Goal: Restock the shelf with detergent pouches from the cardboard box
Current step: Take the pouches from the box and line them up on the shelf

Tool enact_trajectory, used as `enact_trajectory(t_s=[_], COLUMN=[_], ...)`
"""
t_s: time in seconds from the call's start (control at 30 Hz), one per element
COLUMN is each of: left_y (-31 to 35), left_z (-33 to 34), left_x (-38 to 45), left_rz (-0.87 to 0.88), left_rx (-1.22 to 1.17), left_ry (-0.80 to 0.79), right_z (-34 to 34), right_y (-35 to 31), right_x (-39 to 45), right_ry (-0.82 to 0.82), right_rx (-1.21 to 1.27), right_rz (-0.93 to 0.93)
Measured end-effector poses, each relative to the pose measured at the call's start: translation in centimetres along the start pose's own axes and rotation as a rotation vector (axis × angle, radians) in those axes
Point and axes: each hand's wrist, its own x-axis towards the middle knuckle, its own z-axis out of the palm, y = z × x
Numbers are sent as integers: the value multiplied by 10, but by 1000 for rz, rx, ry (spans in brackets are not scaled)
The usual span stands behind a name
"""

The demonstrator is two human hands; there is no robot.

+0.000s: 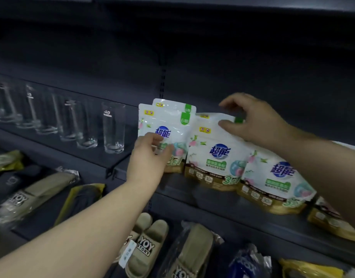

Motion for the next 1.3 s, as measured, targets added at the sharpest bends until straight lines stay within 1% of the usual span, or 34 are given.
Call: enact_trajectory(t_s=[0.07,0.13,0.2,0.3,0.4,0.47,0.53,0.57,0.6,0.73,0.8,1.0,1.3], left_y=[-15,-30,-41,-52,-52,-50,-48,-47,-47,-44,-46,-52,-53], left_z=[-7,-13,-16,-15,-10,-6,-2,0,2,7,10,12,12], left_x=[9,15,16,16,14,13,12,10,9,7,7,5,6], left_rz=[-17,-50,-91,-139,-133,-135,-150,-157,-156,-152,-153,-125,-103], left_rx=[22,26,33,30,25,33,61,86,115,202,218,213,210], left_ry=[77,120,96,40,26,26,28,24,21,18,19,45,51], right_z=[8,16,21,22,19,16,16,17,20,30,33,39,35], right_y=[-11,-24,-38,-48,-45,-44,-42,-42,-40,-35,-34,-36,-35], right_x=[19,35,48,61,65,61,54,50,47,41,41,44,44], right_ry=[-153,-232,-300,-431,-427,-520,-619,-644,-644,-538,-511,-496,-522], right_rx=[-23,-14,-11,-186,-279,-343,-333,-307,-293,-280,-270,-242,-188], right_rz=[57,73,100,169,215,211,235,242,239,195,175,161,207])
